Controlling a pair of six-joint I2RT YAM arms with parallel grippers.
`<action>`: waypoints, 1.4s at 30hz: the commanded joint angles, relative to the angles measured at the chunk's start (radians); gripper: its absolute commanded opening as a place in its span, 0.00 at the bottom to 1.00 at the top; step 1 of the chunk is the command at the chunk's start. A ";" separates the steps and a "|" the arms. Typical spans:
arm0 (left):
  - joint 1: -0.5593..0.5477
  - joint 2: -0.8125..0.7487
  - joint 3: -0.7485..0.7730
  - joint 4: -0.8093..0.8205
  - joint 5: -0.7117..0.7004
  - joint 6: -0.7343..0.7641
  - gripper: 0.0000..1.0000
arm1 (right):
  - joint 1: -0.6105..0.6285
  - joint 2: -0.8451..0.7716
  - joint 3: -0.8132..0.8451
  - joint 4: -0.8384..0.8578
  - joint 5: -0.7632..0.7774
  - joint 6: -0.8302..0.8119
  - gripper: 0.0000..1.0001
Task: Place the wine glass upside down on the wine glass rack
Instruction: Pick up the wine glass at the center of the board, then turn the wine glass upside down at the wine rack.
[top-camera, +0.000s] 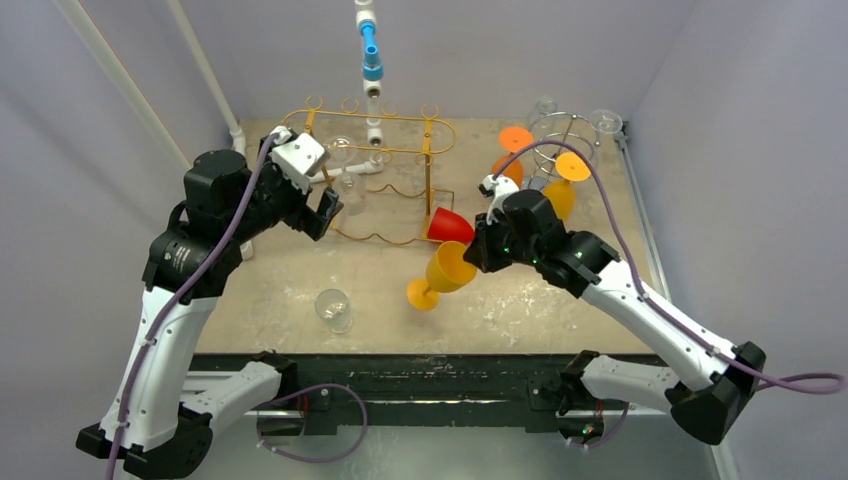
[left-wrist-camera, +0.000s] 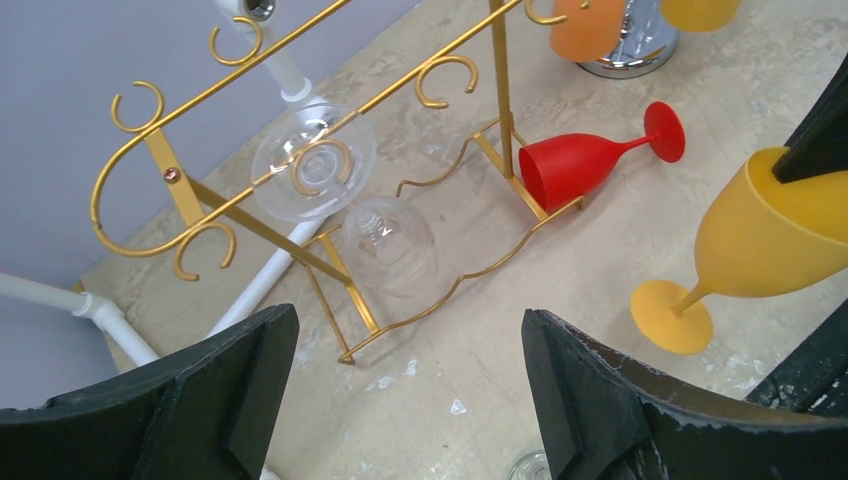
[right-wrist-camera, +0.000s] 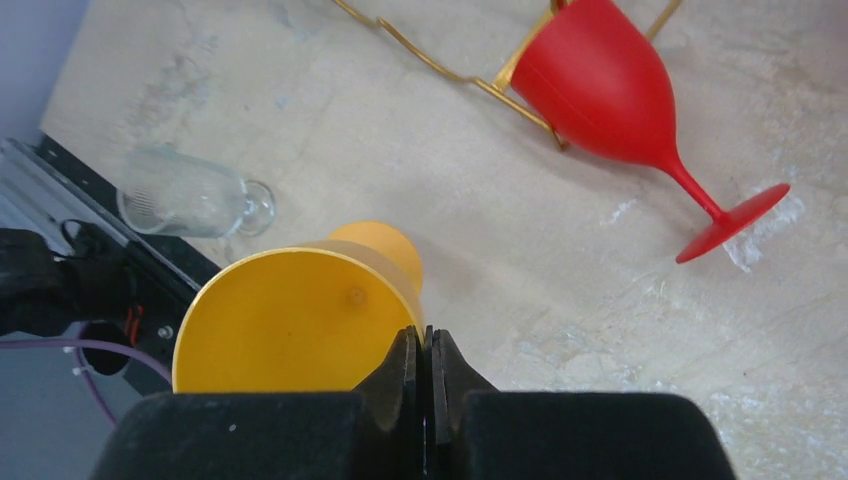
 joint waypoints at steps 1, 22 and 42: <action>-0.003 -0.012 -0.009 0.000 0.099 -0.020 0.89 | 0.006 -0.076 0.119 -0.023 -0.040 -0.030 0.00; -0.003 -0.014 -0.095 0.103 0.384 -0.322 0.99 | 0.007 -0.009 0.528 0.245 -0.127 -0.112 0.00; -0.003 0.073 0.011 0.170 0.341 -0.234 0.00 | 0.024 -0.041 0.364 0.337 -0.300 -0.071 0.33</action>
